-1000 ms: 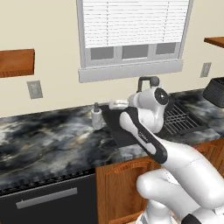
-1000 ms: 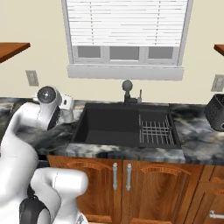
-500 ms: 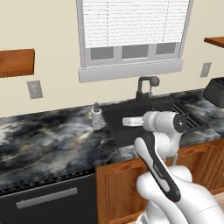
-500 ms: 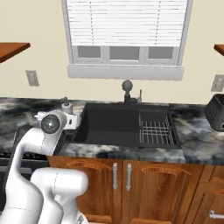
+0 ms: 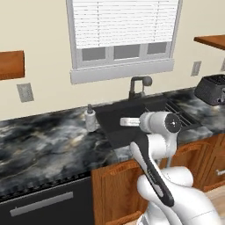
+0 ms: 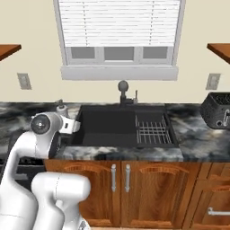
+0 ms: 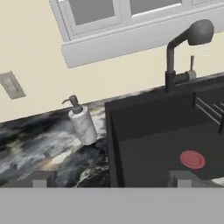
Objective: Restock the sink supplies by placing the sponge and soap dispenser on the counter and next to the sink. Make sure the soap dispenser is upright.
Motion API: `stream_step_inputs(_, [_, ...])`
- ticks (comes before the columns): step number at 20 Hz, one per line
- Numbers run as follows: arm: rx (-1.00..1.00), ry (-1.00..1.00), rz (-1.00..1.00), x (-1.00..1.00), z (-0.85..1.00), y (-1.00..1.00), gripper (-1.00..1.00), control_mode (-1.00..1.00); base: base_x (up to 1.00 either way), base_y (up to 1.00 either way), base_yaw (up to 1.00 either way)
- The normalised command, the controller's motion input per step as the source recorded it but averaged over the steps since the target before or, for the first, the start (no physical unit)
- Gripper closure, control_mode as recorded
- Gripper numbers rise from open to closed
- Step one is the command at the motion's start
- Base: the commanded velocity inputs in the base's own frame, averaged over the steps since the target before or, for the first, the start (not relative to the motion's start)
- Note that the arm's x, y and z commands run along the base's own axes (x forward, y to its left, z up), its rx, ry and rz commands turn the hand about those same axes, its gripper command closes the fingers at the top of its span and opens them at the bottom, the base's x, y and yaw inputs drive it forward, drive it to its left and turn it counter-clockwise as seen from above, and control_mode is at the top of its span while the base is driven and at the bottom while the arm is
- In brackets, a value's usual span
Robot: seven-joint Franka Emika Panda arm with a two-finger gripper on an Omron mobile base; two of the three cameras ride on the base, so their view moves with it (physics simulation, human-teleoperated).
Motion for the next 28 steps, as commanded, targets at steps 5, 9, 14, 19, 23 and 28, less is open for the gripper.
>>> stream_step_inputs(5, [0.0, 0.0, 0.0, 0.0, 0.0, 0.0, -1.0, 1.0, -0.43, 0.0, -0.73])
stream_step_inputs(9, [0.0, 0.0, 0.0, 0.0, 0.0, 0.0, -1.0, 1.0, -0.24, 0.0, -0.85])
stream_step_inputs(14, [0.0, 0.0, 0.0, 0.0, 0.0, 0.0, -1.0, 1.0, -0.08, 0.01, -0.9])
stream_step_inputs(19, [0.0, 0.0, 0.0, 0.0, 0.0, 0.0, -1.0, 1.0, 0.0, 0.03, -0.94])
stream_step_inputs(23, [0.0, 0.0, 0.0, 0.0, 0.0, 0.0, -1.0, 1.0, 0.0, 0.02, -0.96])
stream_step_inputs(28, [0.0, 0.0, 0.0, 0.0, 0.0, 0.0, -1.0, 1.0, 0.0, 0.0, -0.96])
